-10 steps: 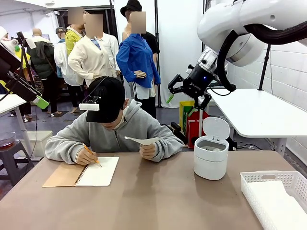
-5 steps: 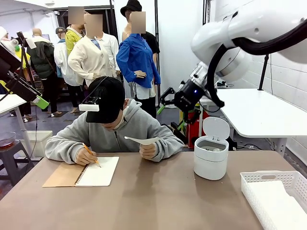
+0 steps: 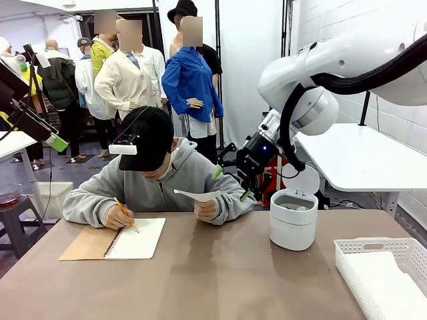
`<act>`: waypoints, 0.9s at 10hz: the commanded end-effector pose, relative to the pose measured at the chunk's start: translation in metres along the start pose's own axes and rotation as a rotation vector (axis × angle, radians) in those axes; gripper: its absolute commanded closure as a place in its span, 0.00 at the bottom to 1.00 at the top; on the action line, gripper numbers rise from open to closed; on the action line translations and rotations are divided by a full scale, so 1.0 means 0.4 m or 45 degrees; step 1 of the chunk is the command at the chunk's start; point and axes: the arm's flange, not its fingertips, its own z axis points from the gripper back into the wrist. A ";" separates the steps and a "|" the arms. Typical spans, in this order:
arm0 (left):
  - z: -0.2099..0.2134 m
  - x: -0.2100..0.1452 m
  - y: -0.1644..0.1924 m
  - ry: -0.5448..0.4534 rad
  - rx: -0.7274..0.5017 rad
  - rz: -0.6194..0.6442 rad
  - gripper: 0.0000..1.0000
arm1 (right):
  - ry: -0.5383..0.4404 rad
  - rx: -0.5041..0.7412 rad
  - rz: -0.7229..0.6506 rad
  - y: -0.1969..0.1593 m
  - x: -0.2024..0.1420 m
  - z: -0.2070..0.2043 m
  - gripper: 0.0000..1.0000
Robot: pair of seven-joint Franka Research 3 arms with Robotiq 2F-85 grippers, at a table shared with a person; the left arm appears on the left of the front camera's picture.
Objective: Sort the paper based on its condition.
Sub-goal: If a person hands you a paper, place it in the Organizing basket , and if it's crumpled, put it in the Trash can.
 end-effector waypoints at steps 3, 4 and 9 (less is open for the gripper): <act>0.000 -0.002 0.000 0.002 0.002 0.002 0.00 | -0.009 0.272 -0.161 -0.030 0.035 -0.106 0.00; 0.000 -0.002 0.000 0.002 0.002 0.002 0.00 | 0.004 0.288 -0.184 -0.029 0.037 -0.128 0.00; 0.000 -0.002 0.000 0.002 0.002 0.002 0.00 | 0.049 0.295 -0.120 -0.028 0.054 -0.149 0.12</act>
